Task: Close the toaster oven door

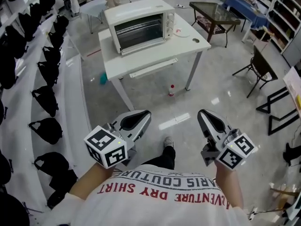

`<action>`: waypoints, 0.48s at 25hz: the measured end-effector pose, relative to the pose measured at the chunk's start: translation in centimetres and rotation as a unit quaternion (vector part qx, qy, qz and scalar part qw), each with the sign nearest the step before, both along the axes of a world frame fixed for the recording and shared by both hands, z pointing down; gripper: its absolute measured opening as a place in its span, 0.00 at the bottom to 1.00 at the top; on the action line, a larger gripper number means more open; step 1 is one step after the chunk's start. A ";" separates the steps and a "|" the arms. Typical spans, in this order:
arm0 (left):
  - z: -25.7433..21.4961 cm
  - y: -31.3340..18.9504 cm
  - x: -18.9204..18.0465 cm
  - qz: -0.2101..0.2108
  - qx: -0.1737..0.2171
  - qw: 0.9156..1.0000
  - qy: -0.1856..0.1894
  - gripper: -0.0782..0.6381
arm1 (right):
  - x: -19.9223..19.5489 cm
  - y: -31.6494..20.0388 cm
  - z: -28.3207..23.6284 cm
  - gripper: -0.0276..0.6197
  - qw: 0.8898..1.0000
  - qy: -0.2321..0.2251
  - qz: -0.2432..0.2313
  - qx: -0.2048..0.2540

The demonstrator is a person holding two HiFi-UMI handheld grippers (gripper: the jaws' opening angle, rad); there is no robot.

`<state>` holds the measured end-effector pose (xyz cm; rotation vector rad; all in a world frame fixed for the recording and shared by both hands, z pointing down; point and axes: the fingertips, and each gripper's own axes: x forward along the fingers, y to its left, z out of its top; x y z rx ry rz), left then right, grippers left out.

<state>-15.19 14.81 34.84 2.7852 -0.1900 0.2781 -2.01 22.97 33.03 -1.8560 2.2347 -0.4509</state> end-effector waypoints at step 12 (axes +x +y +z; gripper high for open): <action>1.3 -13.1 12.6 -0.037 -0.003 0.999 0.001 0.16 | 12.8 -13.3 1.4 0.09 0.998 0.035 -0.046 -0.031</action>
